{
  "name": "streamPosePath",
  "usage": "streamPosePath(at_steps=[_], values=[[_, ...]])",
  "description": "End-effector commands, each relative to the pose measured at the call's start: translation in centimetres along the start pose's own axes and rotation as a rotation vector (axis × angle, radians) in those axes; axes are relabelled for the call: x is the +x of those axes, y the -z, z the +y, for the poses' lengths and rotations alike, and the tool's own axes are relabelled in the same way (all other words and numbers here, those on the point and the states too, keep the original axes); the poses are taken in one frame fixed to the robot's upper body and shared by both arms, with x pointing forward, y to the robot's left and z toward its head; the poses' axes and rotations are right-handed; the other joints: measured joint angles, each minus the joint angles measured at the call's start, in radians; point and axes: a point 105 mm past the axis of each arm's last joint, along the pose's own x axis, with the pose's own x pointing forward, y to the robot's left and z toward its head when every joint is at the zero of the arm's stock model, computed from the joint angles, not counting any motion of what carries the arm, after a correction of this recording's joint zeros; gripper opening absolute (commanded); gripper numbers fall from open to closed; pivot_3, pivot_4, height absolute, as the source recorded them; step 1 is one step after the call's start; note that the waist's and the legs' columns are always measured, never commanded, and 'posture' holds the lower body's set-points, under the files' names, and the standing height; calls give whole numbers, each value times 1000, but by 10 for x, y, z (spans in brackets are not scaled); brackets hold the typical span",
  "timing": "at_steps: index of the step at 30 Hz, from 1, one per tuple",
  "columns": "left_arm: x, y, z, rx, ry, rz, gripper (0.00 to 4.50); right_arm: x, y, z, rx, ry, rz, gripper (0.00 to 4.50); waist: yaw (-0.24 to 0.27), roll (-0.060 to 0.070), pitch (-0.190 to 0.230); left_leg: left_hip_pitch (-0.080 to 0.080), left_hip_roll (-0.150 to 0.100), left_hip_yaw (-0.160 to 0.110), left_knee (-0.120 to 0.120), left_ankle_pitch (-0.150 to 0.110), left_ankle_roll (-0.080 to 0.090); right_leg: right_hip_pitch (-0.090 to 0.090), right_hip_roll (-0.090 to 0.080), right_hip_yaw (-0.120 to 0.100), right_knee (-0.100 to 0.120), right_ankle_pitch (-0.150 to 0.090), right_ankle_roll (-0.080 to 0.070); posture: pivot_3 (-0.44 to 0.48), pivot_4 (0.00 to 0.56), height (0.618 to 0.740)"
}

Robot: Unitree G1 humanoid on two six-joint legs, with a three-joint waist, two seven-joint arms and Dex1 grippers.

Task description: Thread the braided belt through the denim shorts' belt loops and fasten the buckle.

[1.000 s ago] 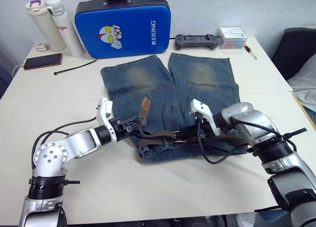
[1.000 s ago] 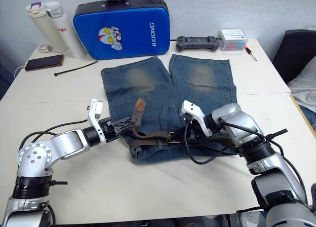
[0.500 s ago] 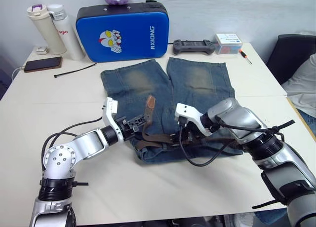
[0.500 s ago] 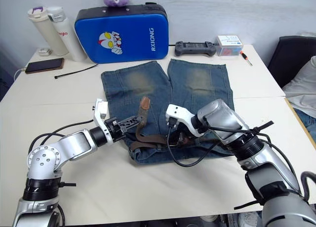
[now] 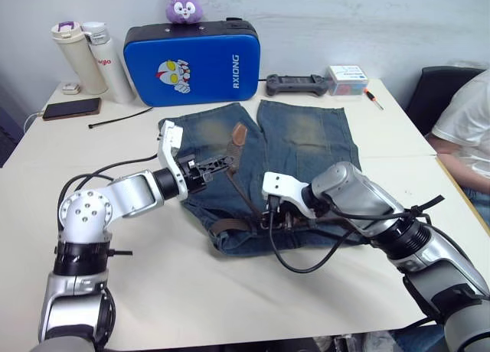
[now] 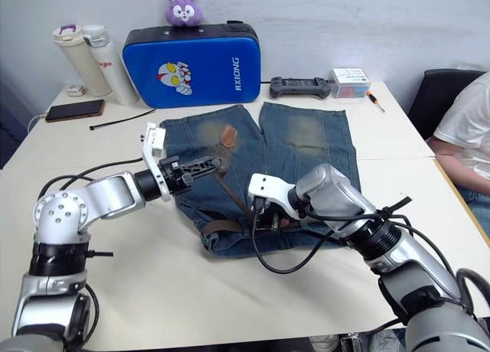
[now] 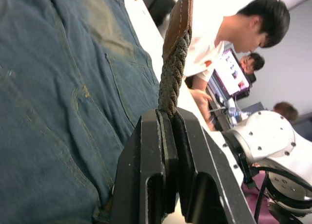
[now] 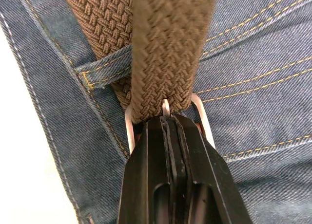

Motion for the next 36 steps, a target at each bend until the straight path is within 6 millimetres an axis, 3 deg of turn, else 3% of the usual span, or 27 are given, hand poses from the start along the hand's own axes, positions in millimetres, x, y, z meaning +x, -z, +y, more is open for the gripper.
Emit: streamPosePath(at_steps=[1, 3, 5, 12, 20, 25, 29, 36], values=[[18, -21, -19, 46, 114, -17, 0, 41, 67, 17, 42, -3, 250, 97, -1, 1, 1, 4, 1, 0, 0, -2, 0, 5, 0, 0, -1, 0, 0, 0, 150, 740], [29, -16, -19, 60, 130, 35, 0, 43, 66, 18, 15, -2, 250, 97, -4, 2, 1, 14, 4, 0, -1, -10, 0, 14, 4, 0, -7, 0, -1, 0, 150, 740], [52, -13, -31, 89, 197, 105, 0, 47, 68, 19, -9, 6, 250, 97, -8, 0, -1, 14, 6, 0, -1, -11, -2, 16, 6, -1, -8, 1, -3, 0, 150, 740], [99, -8, -57, 125, 347, 203, 0, 55, 67, 31, -17, -11, 218, 97, -26, 0, -7, 14, 8, -1, -1, -11, -5, 17, 7, -1, -9, 1, -3, 0, 150, 740], [133, -11, -79, 194, 432, 230, 0, 58, 69, 45, -29, -44, 214, 97, -25, 7, -5, 13, 10, -1, -3, -12, -7, 15, 9, -2, -12, 1, -4, 0, 150, 740], [141, 5, -90, 211, 499, 301, 0, 58, 73, 47, -53, -54, 226, 97, -24, 8, -5, 13, 11, -1, -5, -12, -7, 16, 9, -2, -14, 2, -3, 0, 150, 740], [143, 31, -72, 200, 452, 374, 0, 55, 75, 39, -15, -14, 203, 97, -23, 9, -5, 13, 11, -1, -6, -12, -7, 16, 9, -2, -16, 2, -2, 0, 150, 740], [126, 28, -47, 166, 357, 332, 0, 27, 70, 20, 58, 69, 118, 97, -21, 13, 1, 12, 11, -1, -10, -11, -8, 15, 9, -2, -17, 3, -2, 0, 150, 740]])
